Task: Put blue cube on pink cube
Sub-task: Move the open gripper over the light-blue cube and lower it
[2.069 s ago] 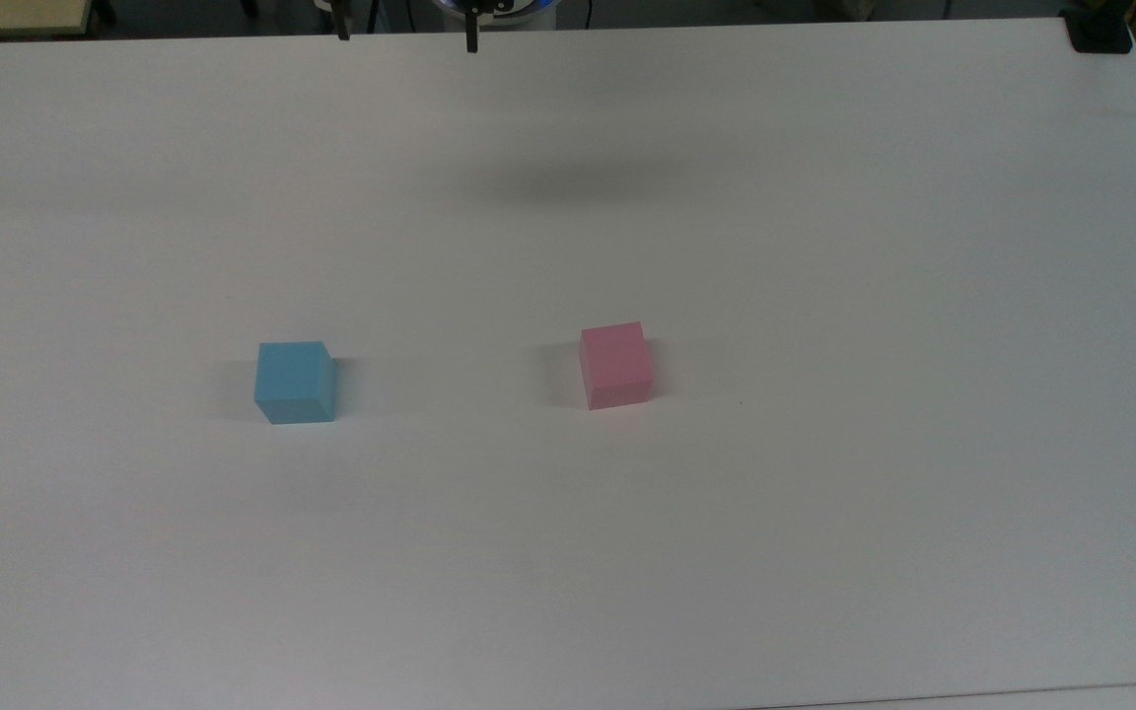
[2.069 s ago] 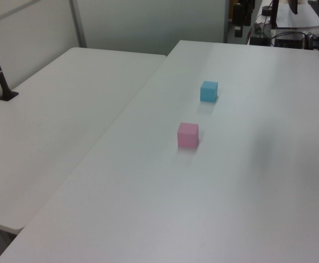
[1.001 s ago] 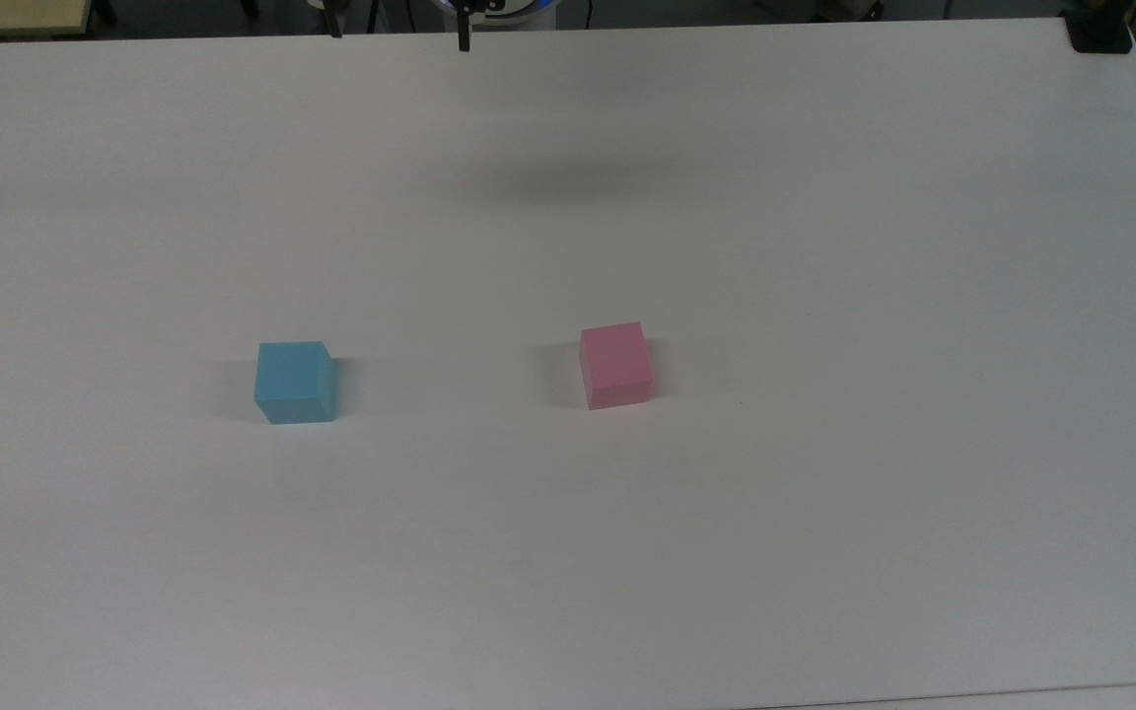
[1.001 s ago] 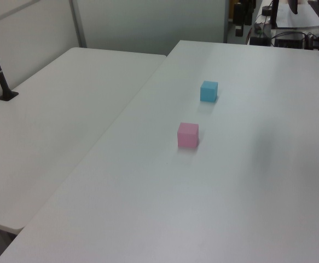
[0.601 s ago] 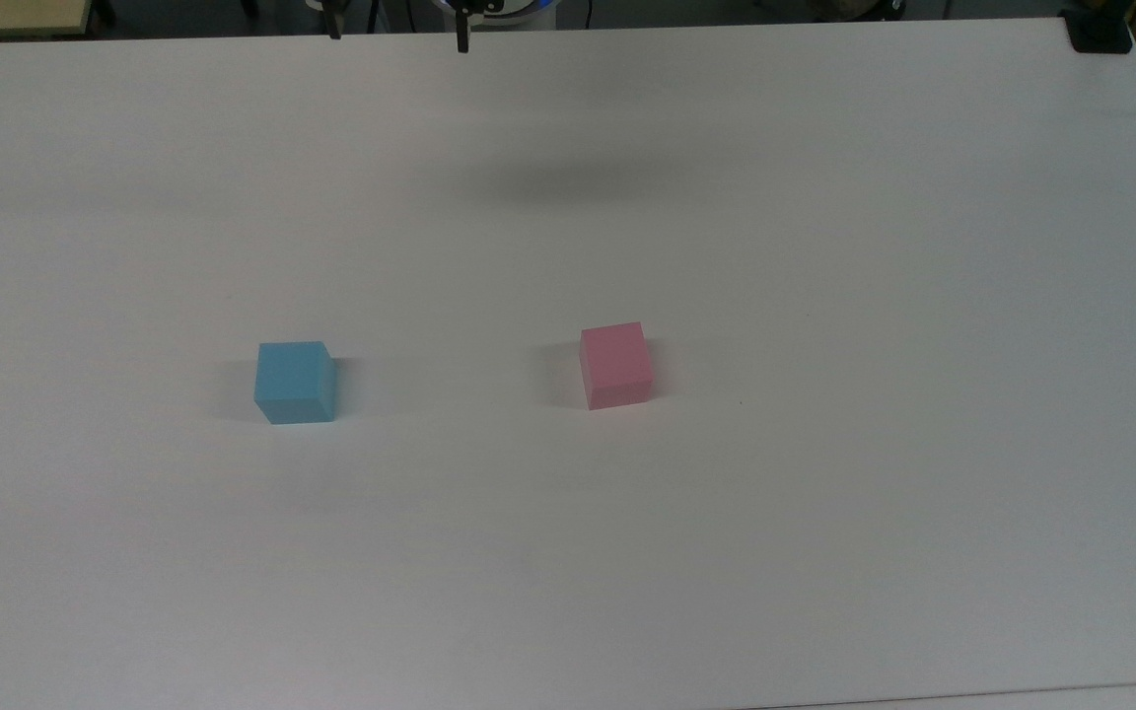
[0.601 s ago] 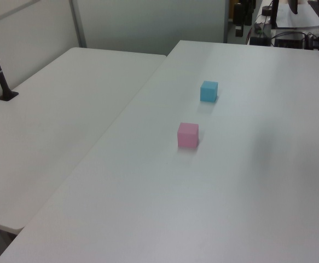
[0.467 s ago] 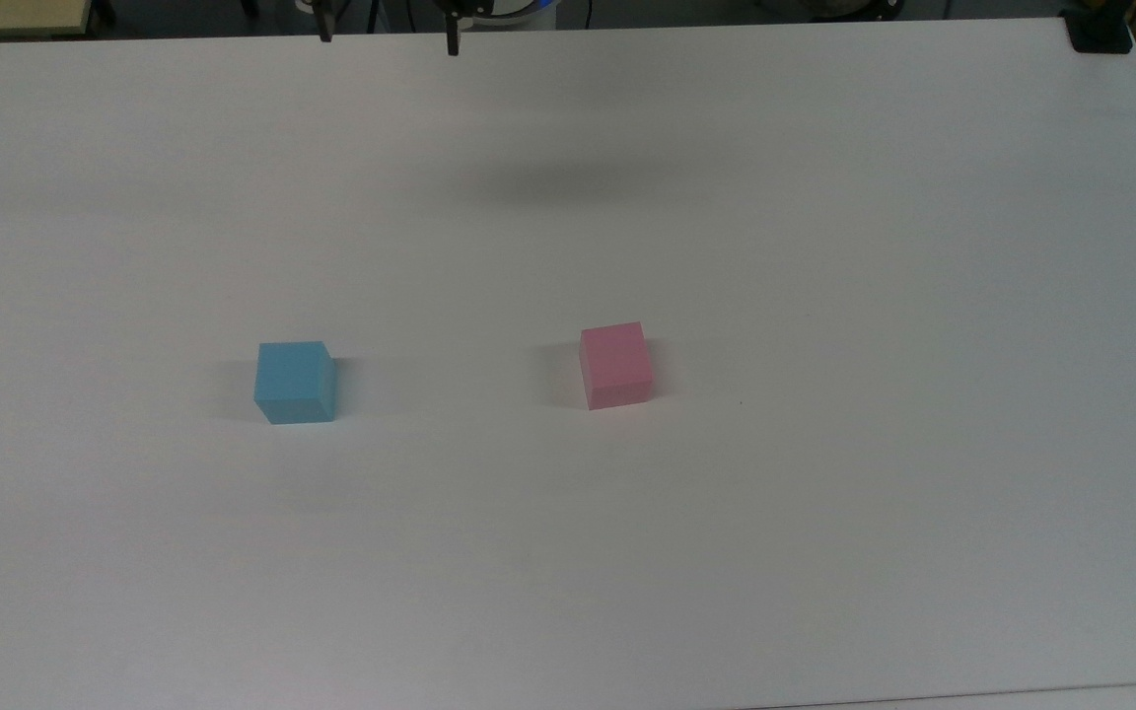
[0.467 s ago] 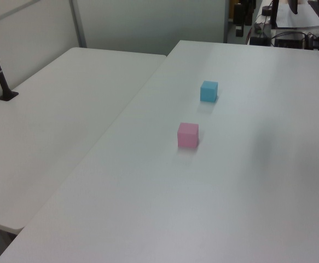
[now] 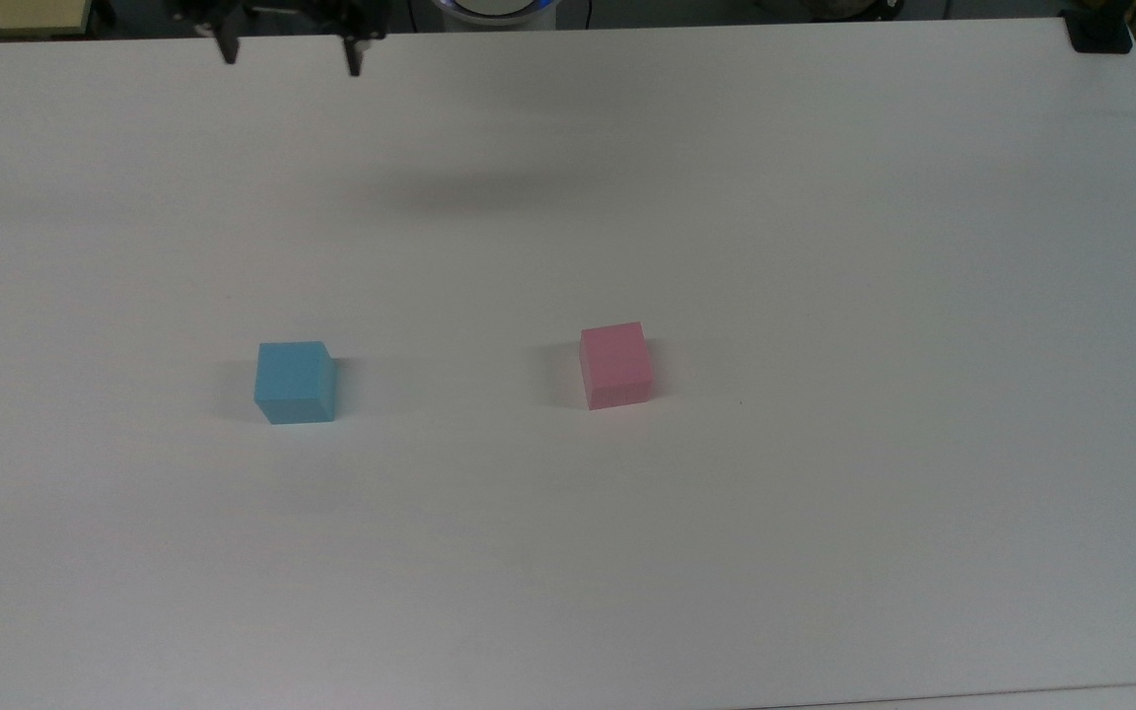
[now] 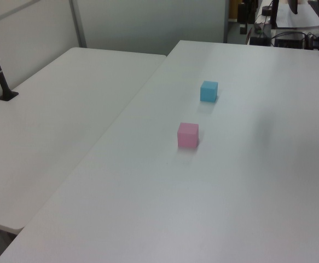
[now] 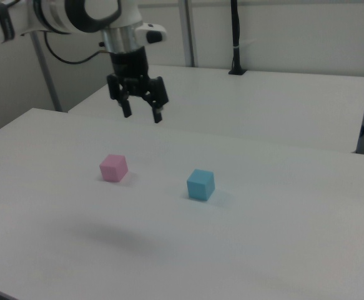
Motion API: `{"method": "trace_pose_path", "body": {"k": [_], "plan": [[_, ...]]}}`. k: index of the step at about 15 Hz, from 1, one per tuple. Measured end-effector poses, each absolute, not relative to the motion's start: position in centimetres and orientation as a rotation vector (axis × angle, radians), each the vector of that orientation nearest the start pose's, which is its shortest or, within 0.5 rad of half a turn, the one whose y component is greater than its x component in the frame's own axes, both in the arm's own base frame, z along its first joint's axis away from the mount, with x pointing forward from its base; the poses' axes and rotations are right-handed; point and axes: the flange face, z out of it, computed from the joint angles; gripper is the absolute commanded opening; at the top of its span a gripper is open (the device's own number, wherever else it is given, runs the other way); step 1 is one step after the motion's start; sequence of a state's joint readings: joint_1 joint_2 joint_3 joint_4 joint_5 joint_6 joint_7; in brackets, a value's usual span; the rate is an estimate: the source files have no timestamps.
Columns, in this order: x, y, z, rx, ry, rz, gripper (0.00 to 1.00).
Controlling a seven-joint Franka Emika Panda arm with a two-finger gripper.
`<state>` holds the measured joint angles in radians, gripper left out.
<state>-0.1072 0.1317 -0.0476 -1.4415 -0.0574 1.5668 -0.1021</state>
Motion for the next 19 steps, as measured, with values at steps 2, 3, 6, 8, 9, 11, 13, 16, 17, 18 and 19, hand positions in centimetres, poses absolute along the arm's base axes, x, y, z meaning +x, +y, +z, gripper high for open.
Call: {"method": "trace_pose_path", "body": {"k": [2, 3, 6, 8, 9, 11, 13, 16, 17, 18, 19], "plan": [[60.3, -11.5, 59.1, -3.210, 0.104, -0.026, 1.00], [60.9, -11.7, 58.1, -3.211, 0.106, -0.021, 1.00], [63.2, -12.3, 54.5, -3.218, 0.106, -0.031, 1.00], [64.4, -12.7, 52.4, -3.222, 0.105, -0.043, 1.00], [65.0, -13.0, 51.3, -3.224, 0.108, -0.055, 1.00], [66.3, -13.7, 48.4, -3.227, 0.113, -0.071, 1.00], [67.4, -13.9, 45.6, -3.229, 0.108, -0.068, 1.00], [68.7, -14.1, 41.3, -3.232, 0.094, -0.051, 1.00], [69.0, -14.1, 39.8, -3.233, 0.064, -0.037, 1.00], [69.2, -14.1, 38.9, -3.234, 0.037, -0.031, 1.00], [69.5, -14.1, 38.0, -3.235, 0.011, -0.033, 1.00]]}}
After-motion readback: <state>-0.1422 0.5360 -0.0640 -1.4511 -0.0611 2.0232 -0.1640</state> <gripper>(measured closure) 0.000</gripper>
